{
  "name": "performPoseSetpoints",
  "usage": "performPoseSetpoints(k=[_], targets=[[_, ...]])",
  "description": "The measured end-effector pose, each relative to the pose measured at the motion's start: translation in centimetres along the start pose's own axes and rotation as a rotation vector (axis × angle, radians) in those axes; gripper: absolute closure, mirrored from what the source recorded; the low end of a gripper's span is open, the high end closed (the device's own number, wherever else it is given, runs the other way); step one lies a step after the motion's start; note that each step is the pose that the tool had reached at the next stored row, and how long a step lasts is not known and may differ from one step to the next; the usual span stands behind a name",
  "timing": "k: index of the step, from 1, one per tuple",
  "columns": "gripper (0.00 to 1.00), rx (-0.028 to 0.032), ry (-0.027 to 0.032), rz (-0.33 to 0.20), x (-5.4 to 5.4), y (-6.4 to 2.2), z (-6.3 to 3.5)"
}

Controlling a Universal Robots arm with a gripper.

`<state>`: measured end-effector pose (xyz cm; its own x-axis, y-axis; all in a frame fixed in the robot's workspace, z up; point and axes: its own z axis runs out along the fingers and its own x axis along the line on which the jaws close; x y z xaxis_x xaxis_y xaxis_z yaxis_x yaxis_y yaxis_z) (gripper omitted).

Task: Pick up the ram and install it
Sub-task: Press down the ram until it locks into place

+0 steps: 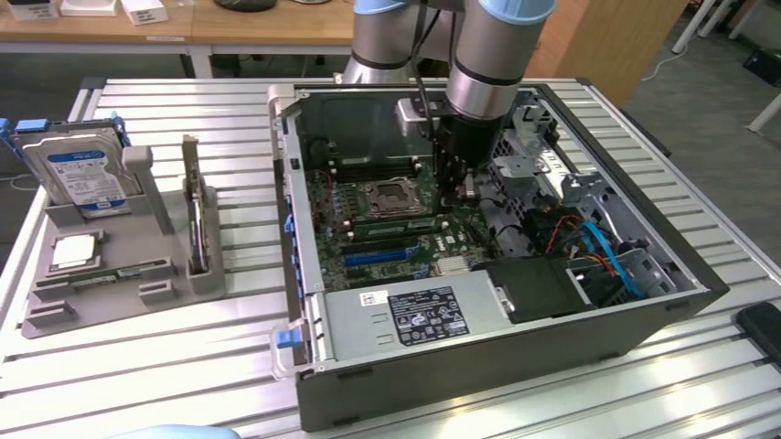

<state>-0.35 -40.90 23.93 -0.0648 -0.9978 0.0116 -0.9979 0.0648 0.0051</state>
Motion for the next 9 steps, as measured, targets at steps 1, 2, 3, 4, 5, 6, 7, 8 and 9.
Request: performPoseSetpoints(k=[1, 2, 3, 4, 5, 6, 7, 8, 9], targets=[[0.9, 0.0, 0.0, 0.0, 0.0, 0.0, 0.0], [0.9, 0.0, 0.0, 0.0, 0.0, 0.0, 0.0], [0.9, 0.0, 0.0, 0.0, 0.0, 0.0, 0.0], [0.9, 0.0001, -0.0001, 0.0, 0.0, 0.0, 0.01], [0.9, 0.0002, -0.0001, 0.0, -0.01, 0.0, 0.03], [0.9, 0.0004, -0.0002, 0.0, -0.01, 0.0, 0.07], [0.9, 0.0005, 0.0003, 0.0, -0.01, 0.01, 0.11], [0.9, 0.0005, 0.0014, 0.0, 0.0, 0.02, 0.13], [0.9, 0.0005, 0.002, 0.0, -0.01, 0.03, 0.17]])
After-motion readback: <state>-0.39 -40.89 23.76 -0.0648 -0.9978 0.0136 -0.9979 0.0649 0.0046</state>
